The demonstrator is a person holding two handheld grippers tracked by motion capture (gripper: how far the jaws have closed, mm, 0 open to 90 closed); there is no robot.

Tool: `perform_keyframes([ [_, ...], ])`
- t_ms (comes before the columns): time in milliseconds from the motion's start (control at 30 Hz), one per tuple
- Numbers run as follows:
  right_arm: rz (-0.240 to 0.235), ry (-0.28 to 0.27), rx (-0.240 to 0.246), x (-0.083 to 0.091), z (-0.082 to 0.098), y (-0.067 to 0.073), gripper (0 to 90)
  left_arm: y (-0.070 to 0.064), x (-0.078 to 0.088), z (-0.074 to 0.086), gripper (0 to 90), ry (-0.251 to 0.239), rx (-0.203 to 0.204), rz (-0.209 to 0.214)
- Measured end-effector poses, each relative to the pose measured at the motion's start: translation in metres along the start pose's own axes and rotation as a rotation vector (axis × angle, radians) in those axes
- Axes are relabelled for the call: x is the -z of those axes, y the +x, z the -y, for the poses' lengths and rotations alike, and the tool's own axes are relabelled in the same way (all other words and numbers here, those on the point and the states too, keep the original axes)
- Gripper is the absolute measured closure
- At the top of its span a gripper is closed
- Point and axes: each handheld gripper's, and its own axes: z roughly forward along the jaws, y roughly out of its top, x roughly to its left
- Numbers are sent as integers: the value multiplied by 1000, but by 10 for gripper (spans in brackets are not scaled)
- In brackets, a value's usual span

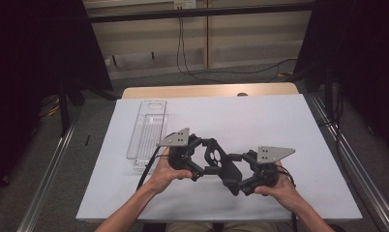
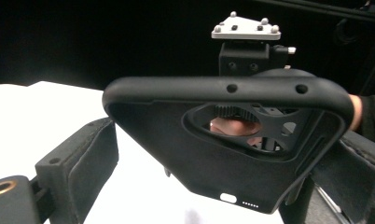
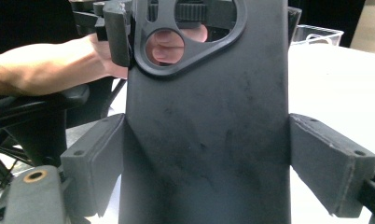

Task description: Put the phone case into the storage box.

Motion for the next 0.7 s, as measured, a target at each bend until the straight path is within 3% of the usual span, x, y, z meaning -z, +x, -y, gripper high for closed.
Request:
perform_keyframes([
  [100, -12, 4, -4, 0, 0, 0, 141, -1, -1, 1, 54, -7, 5, 8],
  [133, -9, 5, -4, -1, 0, 0, 141, -1, 0, 0, 55, -5, -13, 1],
  [200, -14, 6, -8, -1, 1, 0, 141, 0, 1, 0, 59, 9, -16, 23],
  [233, -18, 7, -6, -1, 1, 0, 141, -1, -1, 1, 57, -7, -17, 7],
  [267, -21, 10, -8, -1, 1, 0, 141, -1, 0, 0, 54, 10, -18, 17],
  [400, -30, 17, -6, -2, 1, 0, 141, -1, -1, 1, 51, 2, -27, 13],
  [700, -29, 18, -10, -2, 2, 0, 142, -1, 0, 1, 94, 0, -20, 33],
])
